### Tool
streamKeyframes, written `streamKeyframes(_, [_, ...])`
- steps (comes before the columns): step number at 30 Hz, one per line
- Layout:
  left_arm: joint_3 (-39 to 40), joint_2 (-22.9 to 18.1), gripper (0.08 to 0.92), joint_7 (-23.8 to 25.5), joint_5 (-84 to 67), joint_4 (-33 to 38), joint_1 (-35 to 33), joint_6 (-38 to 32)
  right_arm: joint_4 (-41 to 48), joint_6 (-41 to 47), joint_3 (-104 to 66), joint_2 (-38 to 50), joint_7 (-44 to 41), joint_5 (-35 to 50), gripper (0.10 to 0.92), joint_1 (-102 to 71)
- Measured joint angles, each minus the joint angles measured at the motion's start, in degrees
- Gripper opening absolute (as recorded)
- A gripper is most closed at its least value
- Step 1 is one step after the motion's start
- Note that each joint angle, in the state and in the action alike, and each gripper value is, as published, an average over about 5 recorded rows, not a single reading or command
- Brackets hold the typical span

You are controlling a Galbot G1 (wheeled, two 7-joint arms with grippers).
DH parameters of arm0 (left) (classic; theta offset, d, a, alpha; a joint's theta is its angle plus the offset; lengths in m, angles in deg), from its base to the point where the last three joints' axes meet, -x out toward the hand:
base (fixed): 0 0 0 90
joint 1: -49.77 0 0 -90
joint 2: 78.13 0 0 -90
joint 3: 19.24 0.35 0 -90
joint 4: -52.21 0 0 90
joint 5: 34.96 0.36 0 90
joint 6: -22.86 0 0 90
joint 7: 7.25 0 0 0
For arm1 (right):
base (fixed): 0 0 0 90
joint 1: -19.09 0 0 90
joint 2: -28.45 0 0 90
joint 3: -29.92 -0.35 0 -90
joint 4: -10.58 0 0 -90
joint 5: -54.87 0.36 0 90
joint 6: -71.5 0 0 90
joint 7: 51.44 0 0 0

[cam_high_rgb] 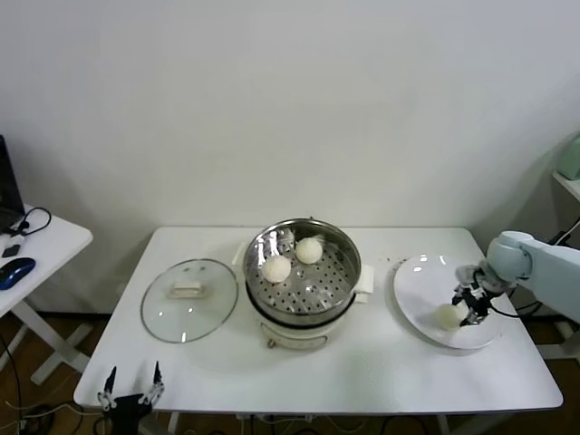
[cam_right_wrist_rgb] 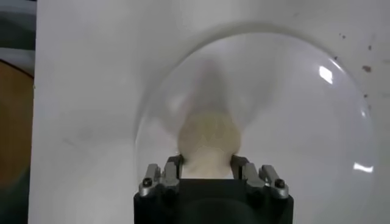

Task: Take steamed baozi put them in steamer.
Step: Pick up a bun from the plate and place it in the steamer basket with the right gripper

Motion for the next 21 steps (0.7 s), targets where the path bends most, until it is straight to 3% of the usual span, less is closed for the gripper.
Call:
streamKeyframes(11, [0.0,-0.7,0.823,-0.2,1.3,0.7,-0.4,0.3,-7.4,-3.3,9.3,-0.1,-2.7,7.0,0.526,17.8])
streamKeyframes(21, [0.1,-1.2,0.823,-0.5,1.8,1.8,-0.5,0.8,-14.9,-9.2,10.8,-6.1,-5.0,12.6,0.526,35.3])
